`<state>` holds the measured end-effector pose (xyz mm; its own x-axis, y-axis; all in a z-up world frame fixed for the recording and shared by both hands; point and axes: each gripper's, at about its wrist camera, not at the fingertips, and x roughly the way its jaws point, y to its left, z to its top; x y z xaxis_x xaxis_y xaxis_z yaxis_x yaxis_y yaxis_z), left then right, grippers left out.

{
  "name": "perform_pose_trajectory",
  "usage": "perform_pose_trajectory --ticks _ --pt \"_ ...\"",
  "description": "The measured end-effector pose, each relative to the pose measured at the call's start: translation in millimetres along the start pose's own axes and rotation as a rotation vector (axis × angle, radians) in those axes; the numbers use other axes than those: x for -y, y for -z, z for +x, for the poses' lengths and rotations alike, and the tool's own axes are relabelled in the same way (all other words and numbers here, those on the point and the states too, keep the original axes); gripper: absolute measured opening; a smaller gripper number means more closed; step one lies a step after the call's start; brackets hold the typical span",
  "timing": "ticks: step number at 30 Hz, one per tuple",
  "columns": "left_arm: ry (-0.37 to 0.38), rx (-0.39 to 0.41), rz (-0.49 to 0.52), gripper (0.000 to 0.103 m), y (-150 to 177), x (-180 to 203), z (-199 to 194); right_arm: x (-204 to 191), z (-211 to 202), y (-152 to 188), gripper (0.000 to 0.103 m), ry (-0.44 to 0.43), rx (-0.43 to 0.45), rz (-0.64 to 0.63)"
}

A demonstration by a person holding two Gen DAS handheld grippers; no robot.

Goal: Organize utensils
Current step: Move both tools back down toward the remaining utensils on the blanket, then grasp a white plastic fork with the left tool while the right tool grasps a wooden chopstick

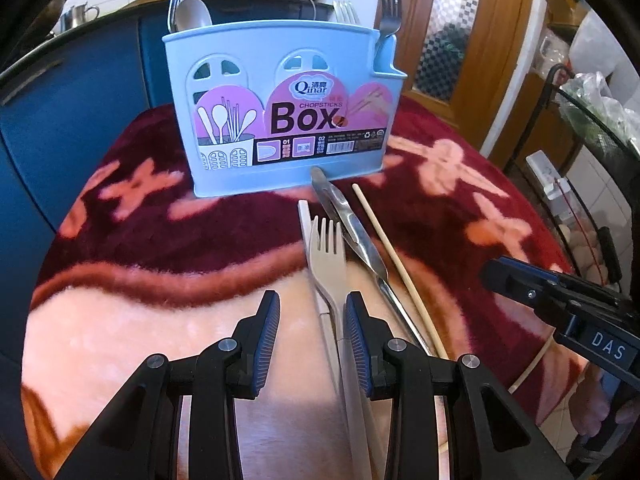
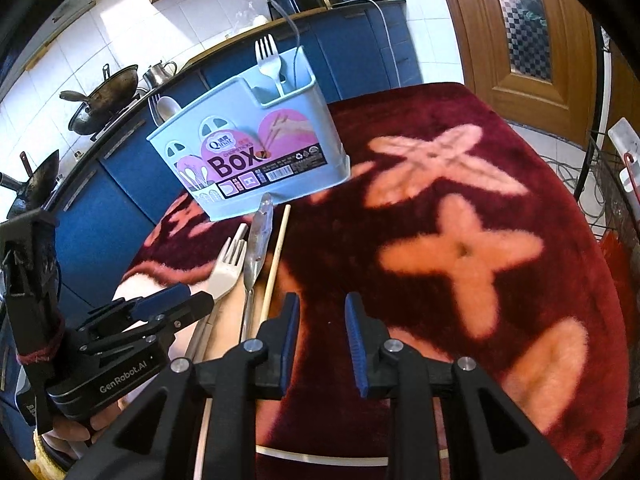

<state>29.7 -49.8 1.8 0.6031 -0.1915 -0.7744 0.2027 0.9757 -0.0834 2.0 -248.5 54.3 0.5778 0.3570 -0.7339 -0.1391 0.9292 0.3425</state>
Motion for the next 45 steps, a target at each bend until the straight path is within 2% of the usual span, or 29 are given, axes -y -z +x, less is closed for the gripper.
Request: perform_pose_trajectory --ticks 6,7,9,11,19,24,29,45 --pt "0.016 -0.016 0.015 0.035 1.4 5.5 3.9 5.0 3.2 0.8 0.026 -0.012 -0.006 0.015" --pt "0.019 -0.015 0.018 0.032 1.8 6.4 4.5 5.6 3.5 0.8 0.026 -0.013 -0.006 0.017" --pt "0.025 -0.015 0.02 0.012 2.1 7.5 5.6 6.5 3.8 0.7 0.026 -0.014 -0.005 0.02" --pt "0.032 -0.009 0.011 0.01 1.5 6.7 5.5 7.7 4.0 1.0 0.026 -0.017 -0.005 0.023" --pt "0.028 0.042 -0.036 0.009 -1.9 -4.2 -4.1 9.6 4.8 1.3 0.026 -0.021 -0.007 0.027" --pt "-0.026 0.049 -0.076 0.009 -2.9 -21.0 -3.9 4.3 6.4 -0.7 0.026 -0.018 -0.011 0.012" --pt "-0.083 0.02 -0.129 0.009 1.0 -39.4 4.4 -2.6 11.2 -3.6 0.026 -0.022 -0.025 -0.004" --pt "0.004 -0.016 -0.18 0.012 -4.7 -57.2 10.1 -29.5 35.0 -21.7 0.026 -0.048 -0.085 -0.054"
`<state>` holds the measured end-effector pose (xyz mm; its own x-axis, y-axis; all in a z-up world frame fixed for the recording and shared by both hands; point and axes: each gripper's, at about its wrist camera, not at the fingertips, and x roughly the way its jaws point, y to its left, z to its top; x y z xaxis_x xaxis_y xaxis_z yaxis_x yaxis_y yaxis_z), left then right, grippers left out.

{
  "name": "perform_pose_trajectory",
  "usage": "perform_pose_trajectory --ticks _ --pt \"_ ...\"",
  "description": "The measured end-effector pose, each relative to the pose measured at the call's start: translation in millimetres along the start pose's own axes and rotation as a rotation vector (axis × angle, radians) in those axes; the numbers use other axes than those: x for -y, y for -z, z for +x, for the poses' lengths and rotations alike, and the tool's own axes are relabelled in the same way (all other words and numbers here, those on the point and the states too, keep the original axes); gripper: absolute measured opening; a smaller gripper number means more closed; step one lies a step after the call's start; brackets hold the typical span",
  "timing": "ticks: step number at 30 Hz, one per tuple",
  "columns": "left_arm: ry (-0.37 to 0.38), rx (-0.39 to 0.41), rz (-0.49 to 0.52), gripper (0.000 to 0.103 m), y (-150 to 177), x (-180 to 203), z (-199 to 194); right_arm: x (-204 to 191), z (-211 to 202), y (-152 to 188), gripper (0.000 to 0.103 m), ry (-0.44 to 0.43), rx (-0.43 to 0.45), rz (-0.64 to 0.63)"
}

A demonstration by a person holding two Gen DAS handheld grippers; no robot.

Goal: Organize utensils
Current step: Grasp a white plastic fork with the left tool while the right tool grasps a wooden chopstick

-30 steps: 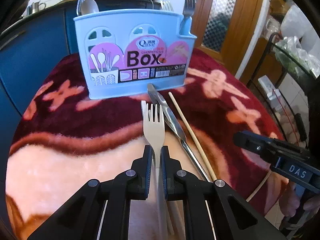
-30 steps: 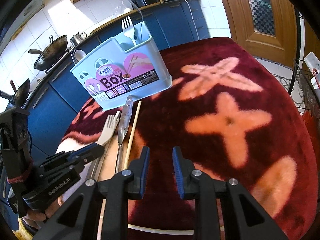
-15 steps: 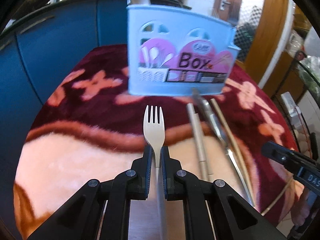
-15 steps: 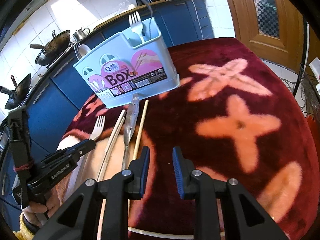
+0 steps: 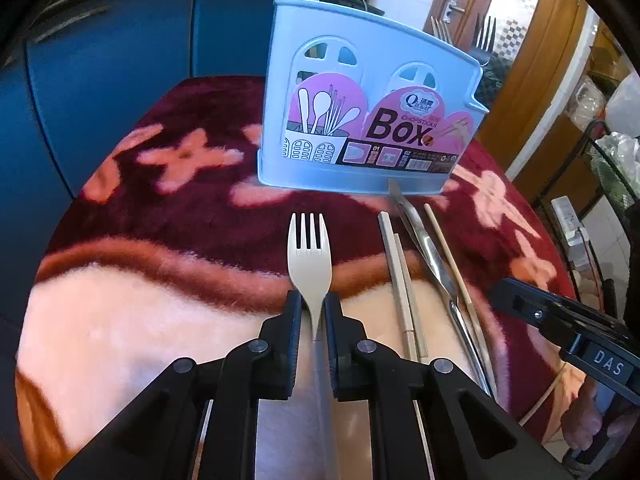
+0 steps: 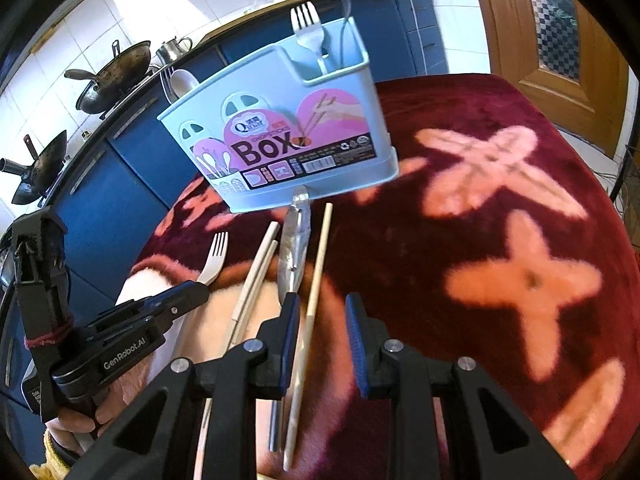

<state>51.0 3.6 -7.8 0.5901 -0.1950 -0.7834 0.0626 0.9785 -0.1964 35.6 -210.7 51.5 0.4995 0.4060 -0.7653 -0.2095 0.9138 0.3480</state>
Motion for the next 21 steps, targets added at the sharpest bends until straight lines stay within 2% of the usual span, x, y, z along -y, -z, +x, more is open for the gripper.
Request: perform_pose_trajectory --ticks 14,21 --pt "0.036 -0.05 0.023 0.014 -5.0 -2.2 9.9 -13.0 29.8 -4.8 0.026 0.081 -0.144 -0.09" --pt "0.053 -0.077 0.061 0.014 -10.2 -1.7 13.5 -17.1 49.4 -27.1 0.025 0.085 -0.29 -0.128"
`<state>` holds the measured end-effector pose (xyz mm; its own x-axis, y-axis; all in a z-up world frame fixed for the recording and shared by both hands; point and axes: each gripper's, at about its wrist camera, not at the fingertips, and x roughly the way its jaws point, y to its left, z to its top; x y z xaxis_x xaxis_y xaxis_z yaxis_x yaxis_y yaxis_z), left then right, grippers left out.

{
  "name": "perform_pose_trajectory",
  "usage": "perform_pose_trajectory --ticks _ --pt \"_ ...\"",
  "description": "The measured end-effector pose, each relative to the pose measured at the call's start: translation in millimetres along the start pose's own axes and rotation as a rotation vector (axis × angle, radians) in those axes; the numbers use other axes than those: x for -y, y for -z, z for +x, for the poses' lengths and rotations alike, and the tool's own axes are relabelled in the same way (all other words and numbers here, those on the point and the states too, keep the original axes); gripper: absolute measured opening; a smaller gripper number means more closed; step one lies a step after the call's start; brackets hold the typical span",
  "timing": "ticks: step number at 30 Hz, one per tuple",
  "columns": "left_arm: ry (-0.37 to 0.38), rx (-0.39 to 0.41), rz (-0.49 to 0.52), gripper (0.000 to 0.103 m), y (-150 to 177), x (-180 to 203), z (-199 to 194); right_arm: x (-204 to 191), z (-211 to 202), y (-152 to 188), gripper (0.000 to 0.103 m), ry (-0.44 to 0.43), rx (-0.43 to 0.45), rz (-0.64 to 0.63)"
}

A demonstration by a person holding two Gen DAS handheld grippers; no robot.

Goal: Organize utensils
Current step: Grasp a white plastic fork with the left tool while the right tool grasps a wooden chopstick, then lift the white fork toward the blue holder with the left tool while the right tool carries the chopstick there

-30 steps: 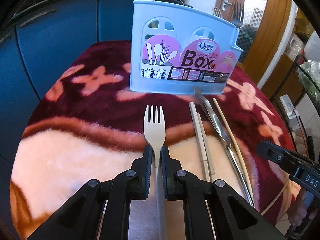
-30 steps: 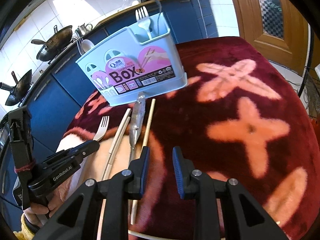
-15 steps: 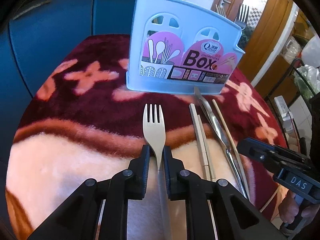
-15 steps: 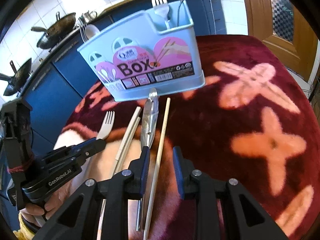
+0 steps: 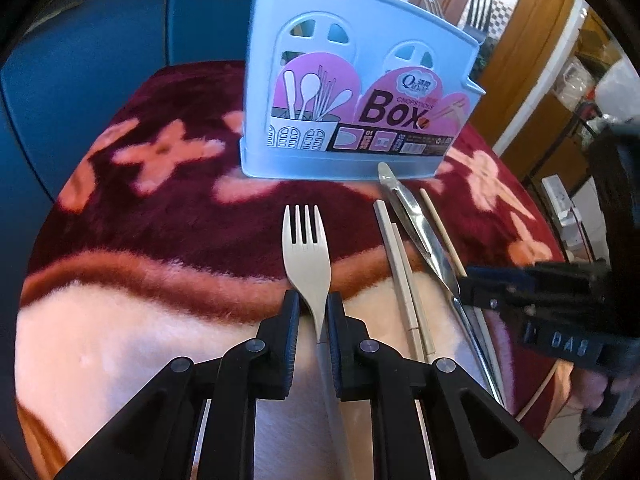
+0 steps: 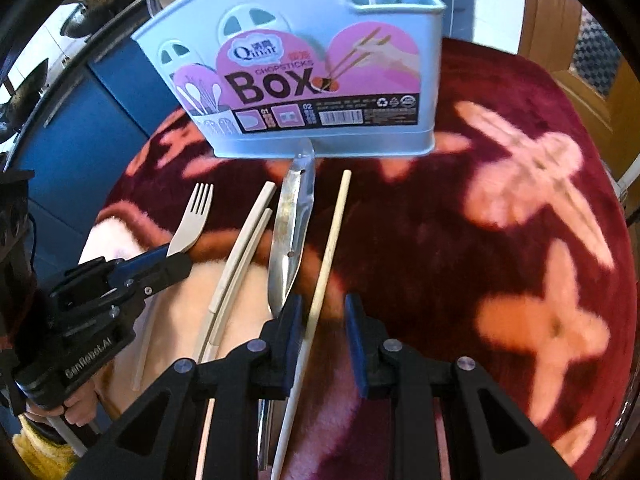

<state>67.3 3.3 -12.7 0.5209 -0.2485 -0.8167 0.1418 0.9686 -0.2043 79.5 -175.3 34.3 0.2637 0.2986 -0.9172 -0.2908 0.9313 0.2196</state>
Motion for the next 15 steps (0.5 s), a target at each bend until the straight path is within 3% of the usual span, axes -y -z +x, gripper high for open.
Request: perform_pose_trajectory --ticks 7,15 --pt "0.037 -0.003 -0.037 0.013 -3.4 -6.4 1.7 17.0 3.2 -9.7 0.009 -0.063 -0.048 0.064" --pt "0.084 0.015 -0.076 0.012 0.3 -9.0 -6.9 39.9 -11.5 2.8 0.006 -0.161 -0.013 0.163"
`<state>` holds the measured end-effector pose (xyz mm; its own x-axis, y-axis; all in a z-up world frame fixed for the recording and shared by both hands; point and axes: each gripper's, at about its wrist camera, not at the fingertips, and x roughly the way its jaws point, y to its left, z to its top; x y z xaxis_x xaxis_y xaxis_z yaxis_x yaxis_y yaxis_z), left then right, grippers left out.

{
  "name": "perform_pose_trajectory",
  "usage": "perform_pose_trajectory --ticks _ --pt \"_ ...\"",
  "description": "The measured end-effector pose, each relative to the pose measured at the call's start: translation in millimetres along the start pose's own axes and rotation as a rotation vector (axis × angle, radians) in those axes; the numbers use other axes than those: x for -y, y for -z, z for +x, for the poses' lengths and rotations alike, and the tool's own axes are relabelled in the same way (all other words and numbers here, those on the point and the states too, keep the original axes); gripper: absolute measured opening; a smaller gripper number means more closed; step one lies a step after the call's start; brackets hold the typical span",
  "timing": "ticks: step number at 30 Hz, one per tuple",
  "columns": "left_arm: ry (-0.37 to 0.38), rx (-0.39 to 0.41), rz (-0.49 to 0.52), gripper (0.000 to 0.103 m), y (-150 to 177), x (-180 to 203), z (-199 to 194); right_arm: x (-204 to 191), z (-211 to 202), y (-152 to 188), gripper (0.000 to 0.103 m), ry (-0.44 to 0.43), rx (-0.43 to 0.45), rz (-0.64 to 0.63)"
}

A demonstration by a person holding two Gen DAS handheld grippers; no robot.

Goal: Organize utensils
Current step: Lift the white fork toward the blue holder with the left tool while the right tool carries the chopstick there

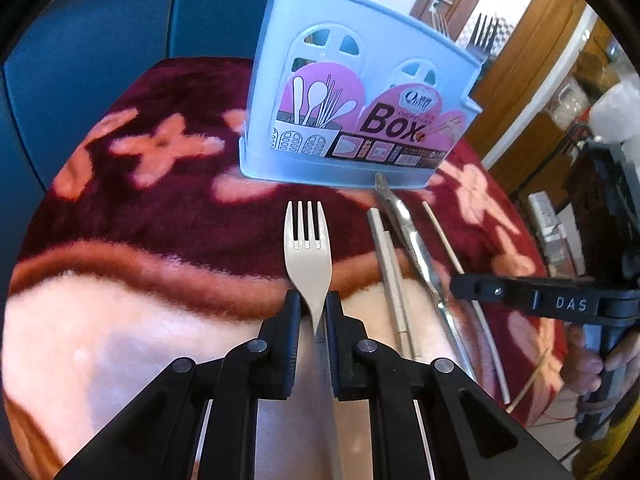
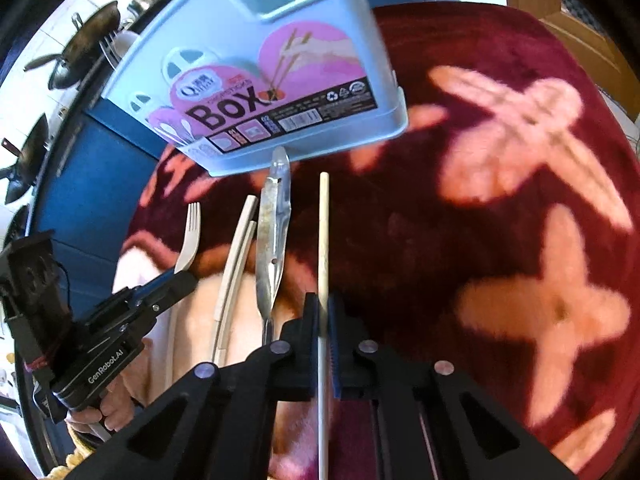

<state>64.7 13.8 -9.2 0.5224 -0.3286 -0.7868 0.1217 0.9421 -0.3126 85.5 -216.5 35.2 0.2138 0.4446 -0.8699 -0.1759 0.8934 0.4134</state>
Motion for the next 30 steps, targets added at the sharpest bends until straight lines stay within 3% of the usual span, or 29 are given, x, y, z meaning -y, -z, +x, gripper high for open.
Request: perform_pose_trajectory --ticks 5,17,30 --pt "0.039 0.051 -0.02 0.011 2.0 1.2 -15.3 2.3 -20.9 9.8 0.006 -0.063 0.085 0.02" --pt "0.092 0.194 -0.005 0.011 -1.2 16.2 -58.0 -17.8 -75.7 24.6 0.006 -0.108 0.349 -0.04" --pt "0.075 0.335 0.043 0.01 -23.7 31.4 -97.1 -44.7 -115.2 20.4 0.006 -0.097 0.554 -0.126"
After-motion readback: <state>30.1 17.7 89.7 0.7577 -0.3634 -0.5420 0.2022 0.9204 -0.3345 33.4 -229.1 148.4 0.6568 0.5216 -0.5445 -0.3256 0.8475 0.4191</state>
